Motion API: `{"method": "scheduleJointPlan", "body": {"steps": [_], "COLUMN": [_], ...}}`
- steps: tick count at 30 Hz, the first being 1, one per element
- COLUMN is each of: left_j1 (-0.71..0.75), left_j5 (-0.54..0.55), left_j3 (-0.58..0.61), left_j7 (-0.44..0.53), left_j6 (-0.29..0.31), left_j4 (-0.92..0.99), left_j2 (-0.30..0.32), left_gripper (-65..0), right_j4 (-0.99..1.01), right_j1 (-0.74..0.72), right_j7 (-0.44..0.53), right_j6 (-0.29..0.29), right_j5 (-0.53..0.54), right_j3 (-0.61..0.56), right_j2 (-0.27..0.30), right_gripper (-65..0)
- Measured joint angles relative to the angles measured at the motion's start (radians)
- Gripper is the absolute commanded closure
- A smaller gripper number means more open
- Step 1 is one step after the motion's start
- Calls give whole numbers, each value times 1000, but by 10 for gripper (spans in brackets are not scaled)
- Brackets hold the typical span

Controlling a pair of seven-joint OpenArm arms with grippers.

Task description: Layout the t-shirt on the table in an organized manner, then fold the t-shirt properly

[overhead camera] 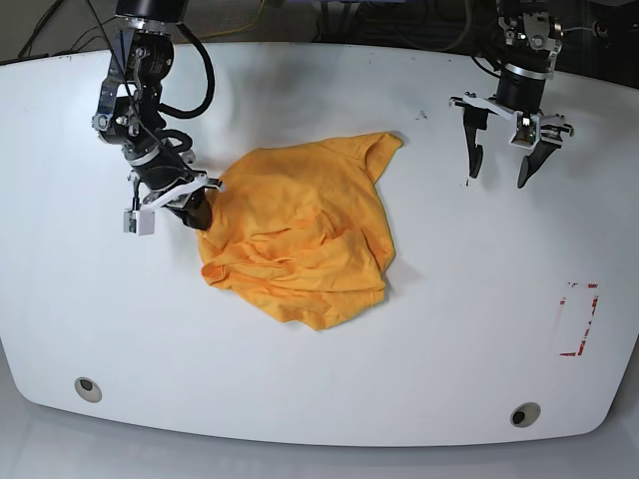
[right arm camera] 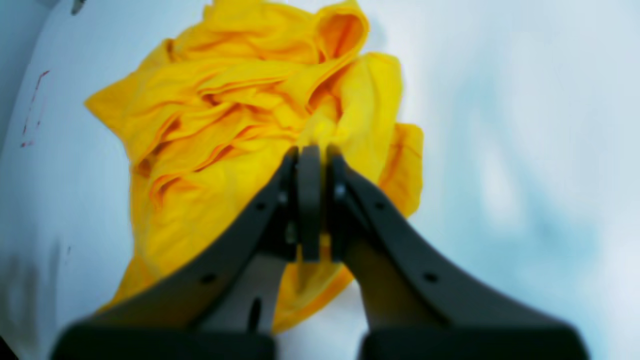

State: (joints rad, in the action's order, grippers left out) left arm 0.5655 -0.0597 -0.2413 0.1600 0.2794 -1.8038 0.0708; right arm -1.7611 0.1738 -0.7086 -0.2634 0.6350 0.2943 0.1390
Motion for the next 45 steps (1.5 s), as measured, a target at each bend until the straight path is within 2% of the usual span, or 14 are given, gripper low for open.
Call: {"method": "scheduleJointPlan", "body": {"steps": [7,12,16,19,24,27,33,38,45], "left_j1": [-51,-88,-135,-203,-326,-380,-480,-547,-563], "left_j5": [-3,-3,-5,-6,-2,1,-1,0,1], "left_j3": [37,98,151,191,276,317,329,328,325], "left_j7": [-3,-12,-110,-177,-296,-333,-406,-422,-426], "left_j6": [10,-9,6,13,-8,-5,2,2,-4], "left_j4": [1,2,3,5,6,16,112,191,276], "left_j2": [8,20,16,10,15,10,-71,-103,-111], "left_gripper": [-423,-509,-558,-559,-558,-558,-558,-557,-557], "right_j4": [-133,-167,-166,-162,-162,-162,-162,-162,-162], "right_j1": [24,27,41,43,40,41,39,39,41], "right_j7": [-60,-54,-63,-63,-62,-63,-61,-62,-63], "right_j6": [1,0,1,2,0,1,1,1,0], "right_j5": [-2,2,-2,-3,-2,-2,-10,-73,-105], "right_j3": [-1,-1,-2,-2,-15,-15,-37,-52,-80], "right_j2": [2,3,9,13,18,16,21,15,16], "right_gripper": [0,0,0,0,0,0,0,0,0]}}
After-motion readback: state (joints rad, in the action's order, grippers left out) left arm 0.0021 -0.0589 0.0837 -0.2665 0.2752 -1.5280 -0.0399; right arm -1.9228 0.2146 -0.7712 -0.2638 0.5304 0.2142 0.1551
